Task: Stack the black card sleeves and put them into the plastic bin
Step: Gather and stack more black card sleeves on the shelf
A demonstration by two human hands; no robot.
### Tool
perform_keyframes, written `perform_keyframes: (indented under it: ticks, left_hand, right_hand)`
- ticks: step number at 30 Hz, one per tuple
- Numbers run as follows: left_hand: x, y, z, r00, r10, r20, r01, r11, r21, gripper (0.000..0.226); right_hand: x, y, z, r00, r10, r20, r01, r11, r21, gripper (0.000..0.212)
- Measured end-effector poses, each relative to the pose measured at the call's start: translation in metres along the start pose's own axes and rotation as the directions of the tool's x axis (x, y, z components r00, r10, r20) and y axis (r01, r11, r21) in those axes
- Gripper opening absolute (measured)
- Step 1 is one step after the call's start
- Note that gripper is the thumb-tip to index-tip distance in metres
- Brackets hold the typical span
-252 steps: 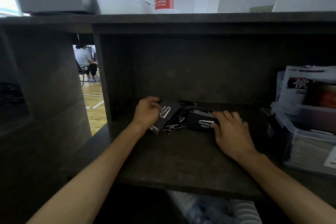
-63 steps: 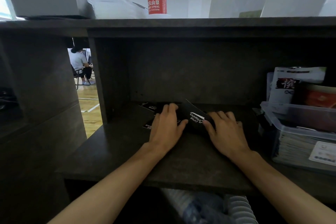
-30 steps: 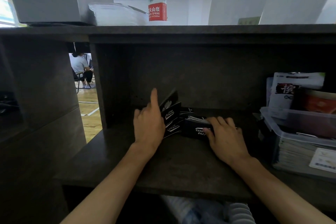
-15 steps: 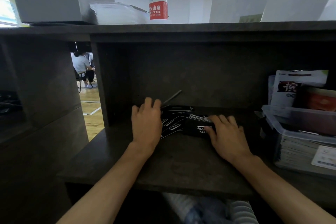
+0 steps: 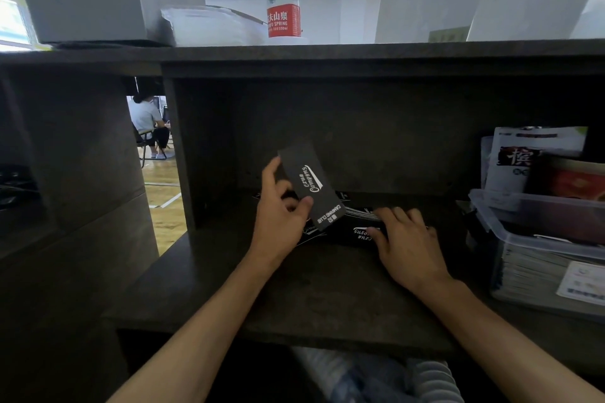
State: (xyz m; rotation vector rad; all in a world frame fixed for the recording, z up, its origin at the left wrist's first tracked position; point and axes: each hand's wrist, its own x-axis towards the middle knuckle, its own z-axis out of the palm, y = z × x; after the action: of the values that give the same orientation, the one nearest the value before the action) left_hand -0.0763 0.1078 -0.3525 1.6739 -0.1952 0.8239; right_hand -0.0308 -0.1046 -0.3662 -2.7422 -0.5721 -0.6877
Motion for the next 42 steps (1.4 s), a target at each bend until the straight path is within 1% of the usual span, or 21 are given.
perform_keyframes:
  ticks: [1,3,5,6,9,11,13,15,16,17,18,19,21,23,25,28,31,34,36,39,42]
  left_hand:
    - [0.001,-0.003,0.002,0.999,-0.030,0.041,0.031,0.999,-0.015,0.091]
    - [0.001,-0.009,0.005,0.990,-0.076,0.122,0.071,0.997,0.043,0.105]
    - [0.000,-0.010,0.011,0.983,-0.116,0.140,0.089,0.979,0.186,0.108]
    - [-0.001,-0.010,0.014,0.986,-0.119,0.114,0.081,0.952,0.296,0.107]
    - [-0.003,-0.012,0.020,0.998,-0.066,-0.018,0.064,0.816,0.574,0.088]
    - [-0.003,-0.015,0.020,0.999,-0.024,-0.025,0.034,0.694,0.719,0.065]
    - [-0.006,-0.015,0.022,0.995,0.033,0.090,-0.093,0.553,0.828,0.038]
    - [-0.010,-0.013,0.027,0.970,0.067,0.232,-0.236,0.464,0.854,0.030]
    - [-0.013,-0.012,0.029,0.966,0.082,0.246,-0.256,0.461,0.850,0.030]
    - [-0.012,-0.010,0.029,0.970,0.098,0.221,-0.241,0.491,0.837,0.029]
    - [-0.011,-0.008,0.029,0.977,0.097,0.191,-0.213,0.546,0.810,0.034]
    - [-0.010,-0.006,0.029,0.979,0.069,0.192,-0.193,0.612,0.767,0.047]
    - [-0.008,-0.003,0.032,0.941,-0.054,0.335,-0.203,0.701,0.684,0.076]
    - [-0.010,-0.001,0.042,0.878,-0.161,0.451,-0.220,0.701,0.678,0.088]
    - [-0.015,-0.003,0.053,0.854,-0.225,0.469,-0.209,0.678,0.705,0.084]
    - [-0.019,-0.004,0.061,0.867,-0.245,0.434,-0.162,0.685,0.711,0.076]
    - [-0.012,0.003,0.062,0.871,-0.271,0.409,-0.113,0.700,0.705,0.073]
    - [-0.011,0.006,0.065,0.871,-0.296,0.393,-0.083,0.699,0.710,0.077]
    - [-0.016,0.005,0.066,0.861,-0.312,0.402,-0.081,0.696,0.714,0.082]
    - [-0.018,0.005,0.067,0.877,-0.285,0.387,-0.067,0.724,0.687,0.076]
    - [-0.017,0.004,0.069,0.892,-0.253,0.374,-0.088,0.714,0.694,0.074]
  right_hand:
    - [0.000,0.000,0.001,1.000,0.003,0.001,-0.003,1.000,-0.001,0.045]
    - [0.001,0.000,0.002,1.000,0.008,-0.002,-0.008,1.000,-0.001,0.044]
    - [0.001,0.001,0.004,1.000,0.010,-0.013,-0.010,1.000,0.003,0.044]
    - [0.001,0.001,0.004,1.000,0.010,-0.017,-0.010,1.000,0.006,0.044]
    - [0.003,0.002,0.005,0.999,0.031,-0.016,-0.031,0.999,0.034,0.049]
    - [0.004,0.001,0.006,0.999,0.044,-0.009,-0.044,0.998,0.034,0.054]
    - [0.004,0.001,0.007,0.999,0.038,-0.009,-0.038,0.999,0.000,0.056]
    - [0.003,0.002,0.007,0.999,0.018,-0.026,-0.019,0.999,-0.049,0.054]
    - [0.002,0.003,0.007,1.000,0.008,-0.029,-0.010,0.998,-0.069,0.052]
    - [0.002,0.003,0.007,0.999,-0.005,-0.032,0.002,0.996,-0.086,0.051]
    - [0.002,0.003,0.007,0.999,-0.014,-0.029,0.011,0.995,-0.099,0.050]
    - [0.002,0.002,0.006,1.000,-0.018,-0.022,0.015,0.995,-0.102,0.050]
    - [0.001,0.001,0.006,1.000,-0.025,-0.006,0.024,0.996,-0.081,0.049]
    - [0.002,0.002,0.005,0.999,-0.036,0.000,0.036,0.997,-0.062,0.049]
    - [0.001,0.002,0.003,0.999,-0.044,0.020,0.045,0.997,-0.057,0.051]
    - [0.000,0.002,0.003,0.999,-0.048,0.023,0.049,0.998,-0.034,0.052]
    - [0.006,0.001,-0.004,0.998,-0.048,0.037,0.048,0.999,0.003,0.050]
    - [0.008,0.002,-0.010,0.998,-0.057,0.038,0.055,0.997,0.053,0.053]
    - [0.006,0.003,-0.008,0.995,-0.090,0.050,0.089,0.996,0.011,0.056]
    - [0.006,0.005,-0.006,0.993,-0.094,0.070,0.094,0.996,0.003,0.055]
    - [0.008,0.005,-0.005,0.992,-0.098,0.078,0.098,0.995,0.003,0.056]
